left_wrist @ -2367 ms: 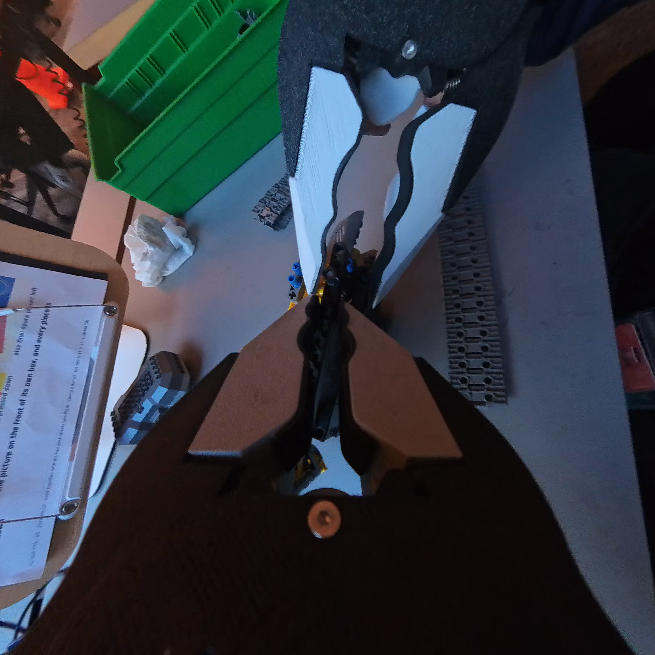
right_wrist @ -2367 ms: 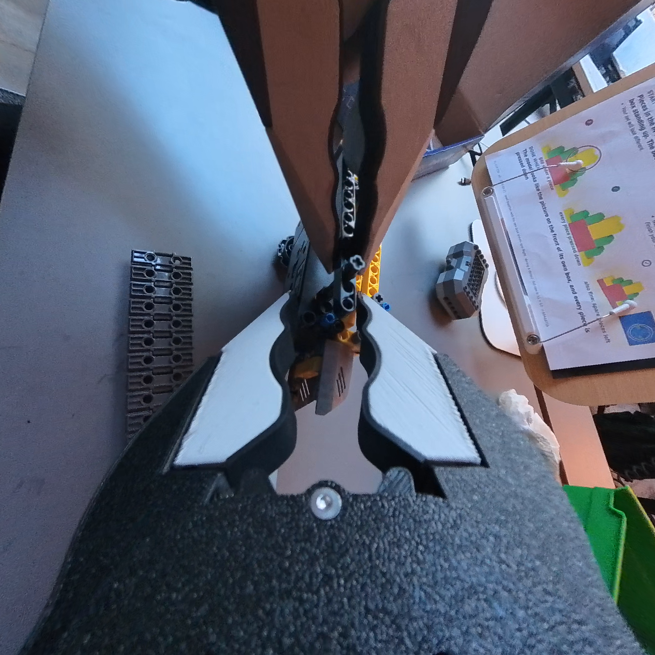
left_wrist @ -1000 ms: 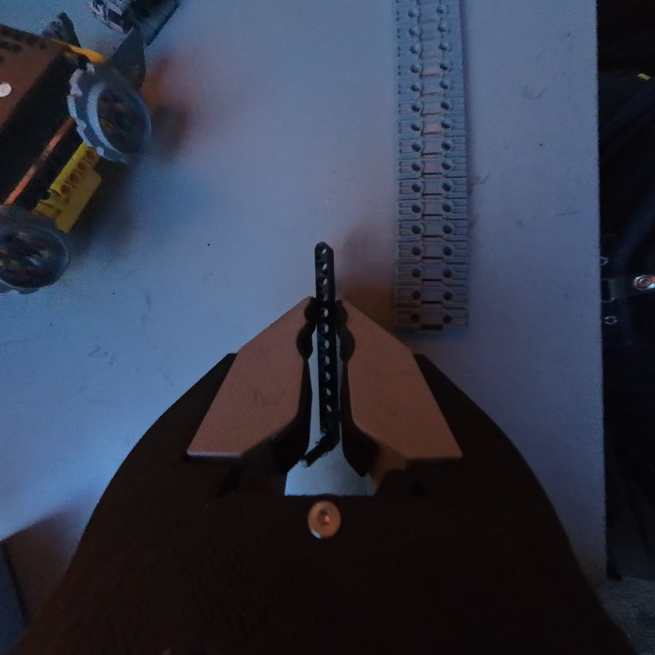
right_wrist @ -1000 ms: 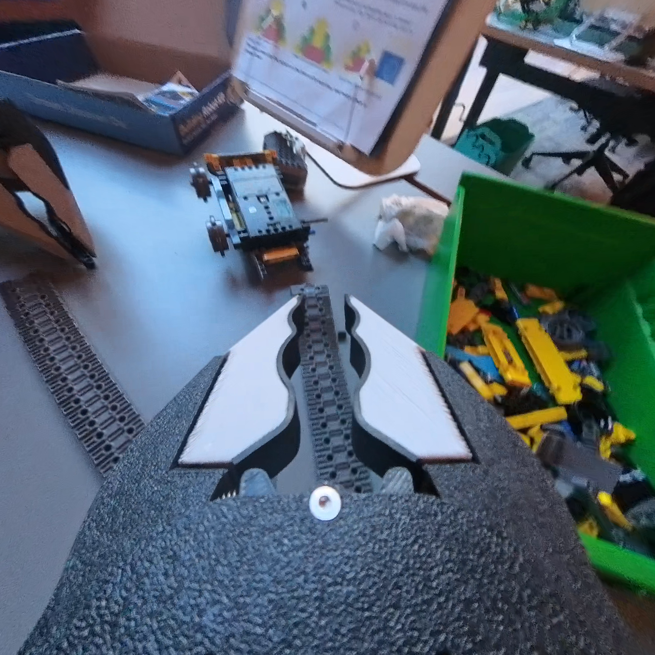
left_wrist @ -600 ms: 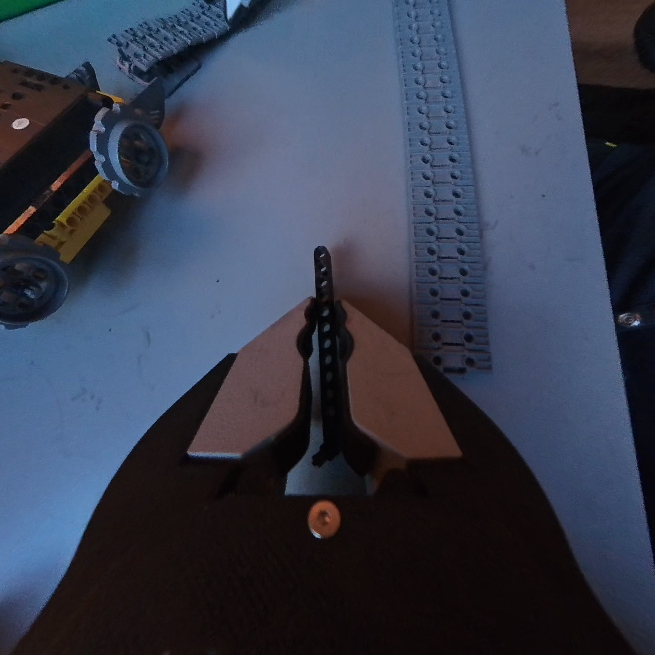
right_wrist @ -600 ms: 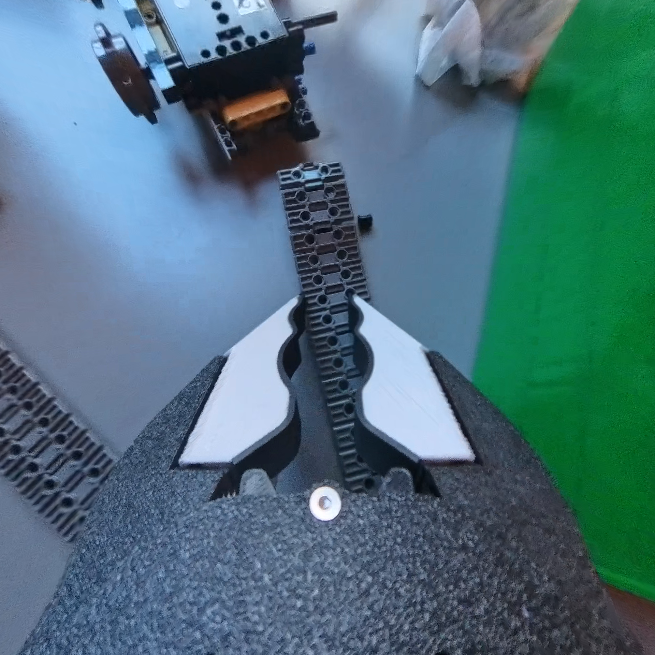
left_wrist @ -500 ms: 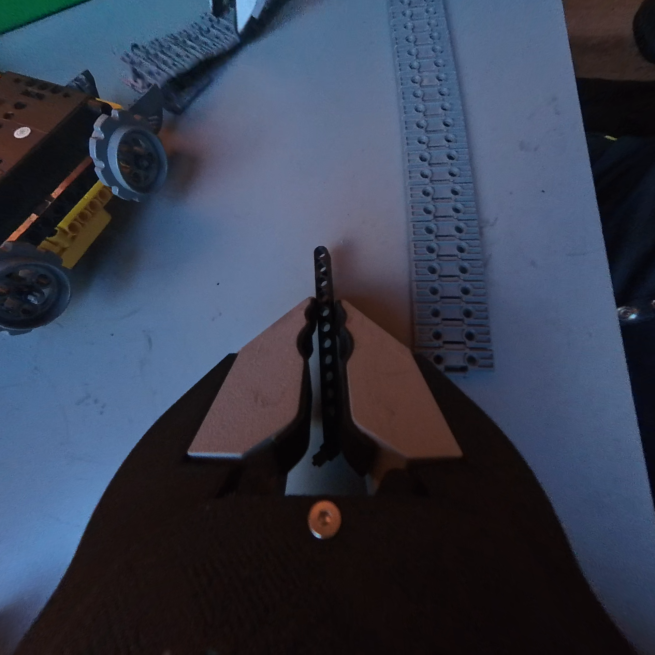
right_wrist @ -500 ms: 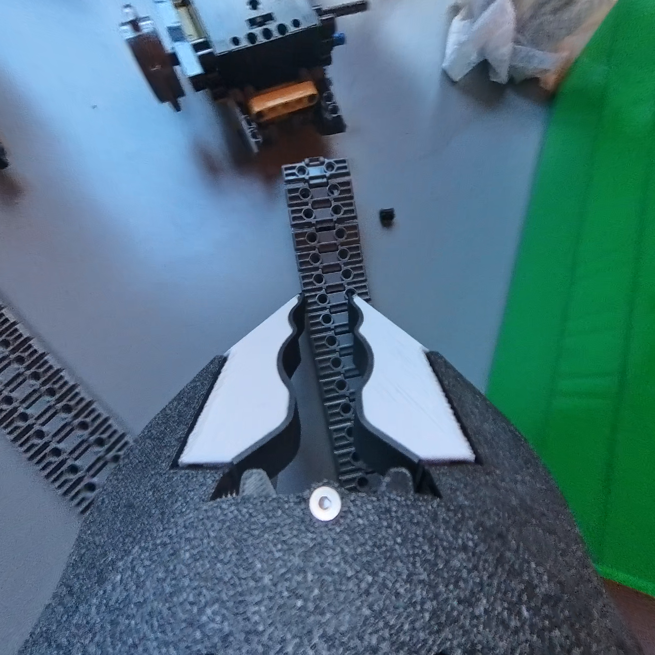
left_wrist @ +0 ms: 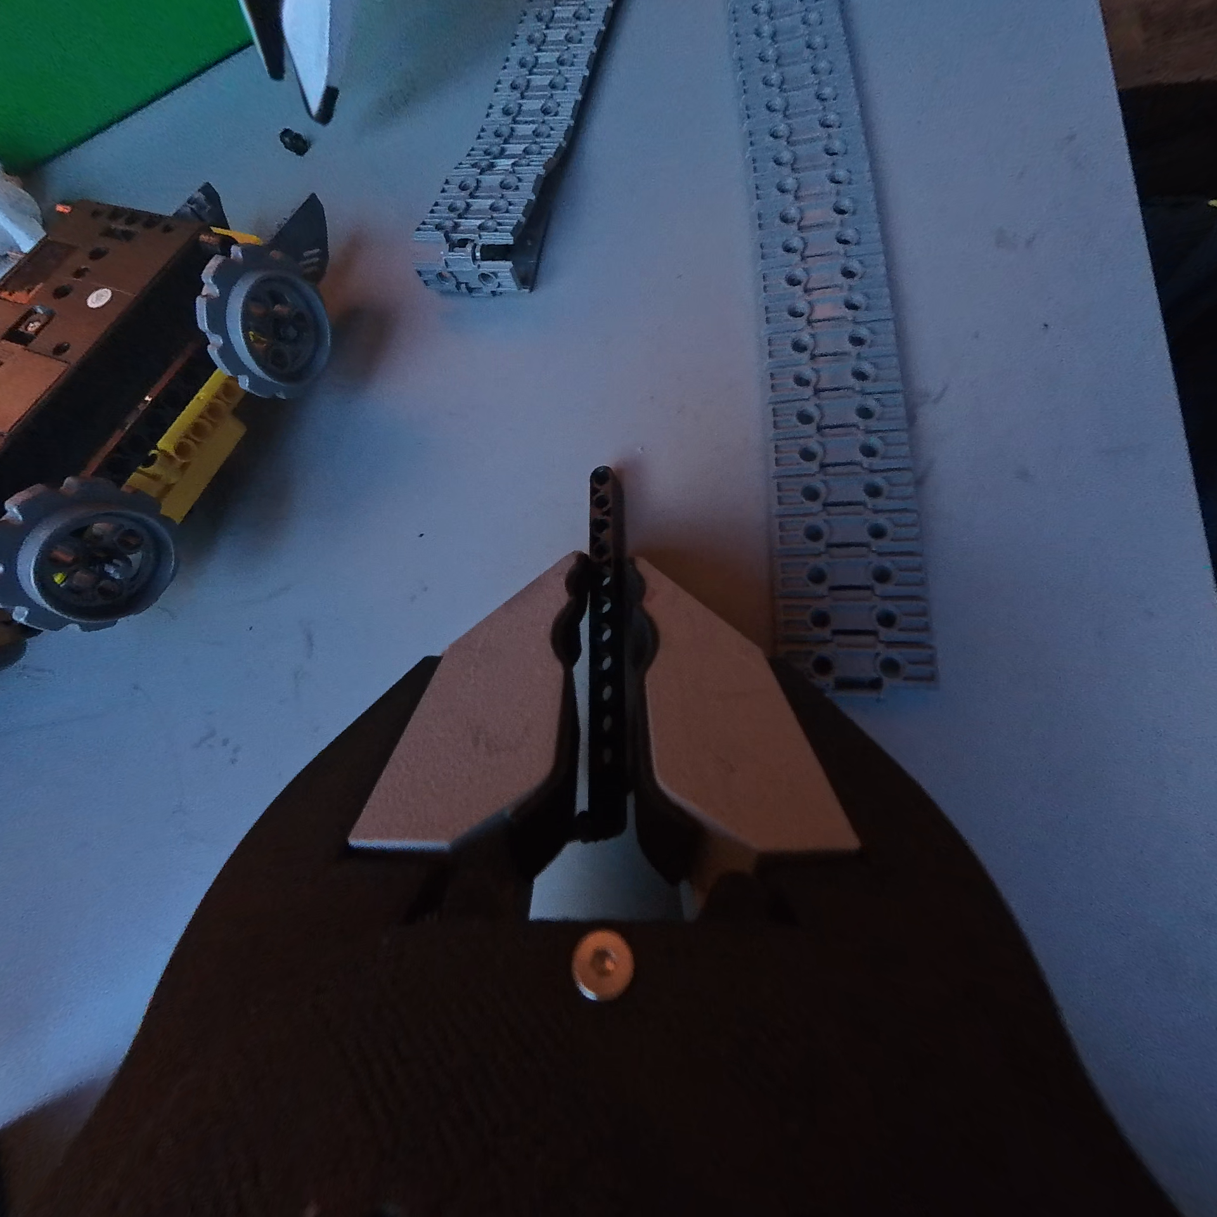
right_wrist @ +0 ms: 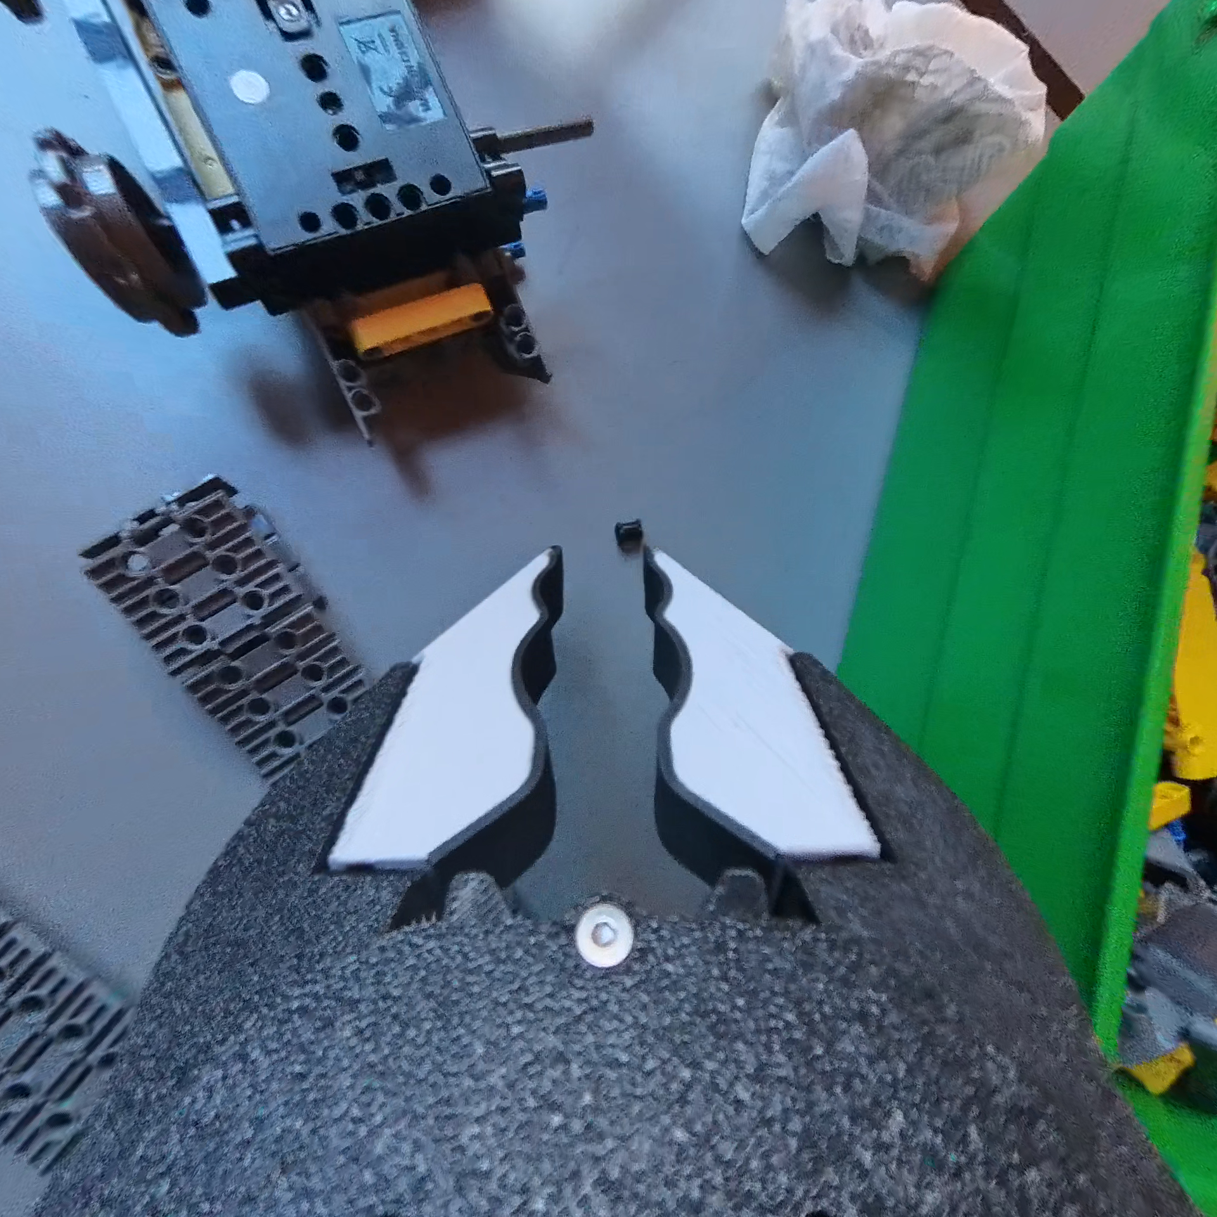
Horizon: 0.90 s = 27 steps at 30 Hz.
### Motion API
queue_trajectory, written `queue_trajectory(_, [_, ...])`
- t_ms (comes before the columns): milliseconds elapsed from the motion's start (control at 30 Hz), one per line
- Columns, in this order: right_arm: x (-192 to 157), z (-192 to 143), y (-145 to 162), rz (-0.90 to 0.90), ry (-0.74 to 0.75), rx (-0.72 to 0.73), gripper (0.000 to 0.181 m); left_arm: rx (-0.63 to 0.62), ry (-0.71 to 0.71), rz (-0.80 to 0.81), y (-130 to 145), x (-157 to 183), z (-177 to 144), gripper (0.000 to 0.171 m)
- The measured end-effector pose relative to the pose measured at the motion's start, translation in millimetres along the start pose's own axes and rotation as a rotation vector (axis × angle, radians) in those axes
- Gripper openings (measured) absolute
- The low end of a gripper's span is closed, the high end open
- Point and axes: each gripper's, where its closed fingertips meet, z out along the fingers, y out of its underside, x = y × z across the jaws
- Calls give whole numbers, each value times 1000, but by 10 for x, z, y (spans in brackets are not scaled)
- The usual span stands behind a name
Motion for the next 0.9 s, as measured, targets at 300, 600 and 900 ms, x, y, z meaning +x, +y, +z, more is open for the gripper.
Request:
queue_trajectory(300, [95,191,32,89,-22,-25,14,-2,0,-11,14,3,-12,8])
queue_trajectory(600, [56,172,-7,88,-42,25,4,-3,3,-15,19,5,-16,8])
queue_trajectory(900, [897,-1055,-537,114,296,293,4,-3,17,-51,29,-3,-22,9])
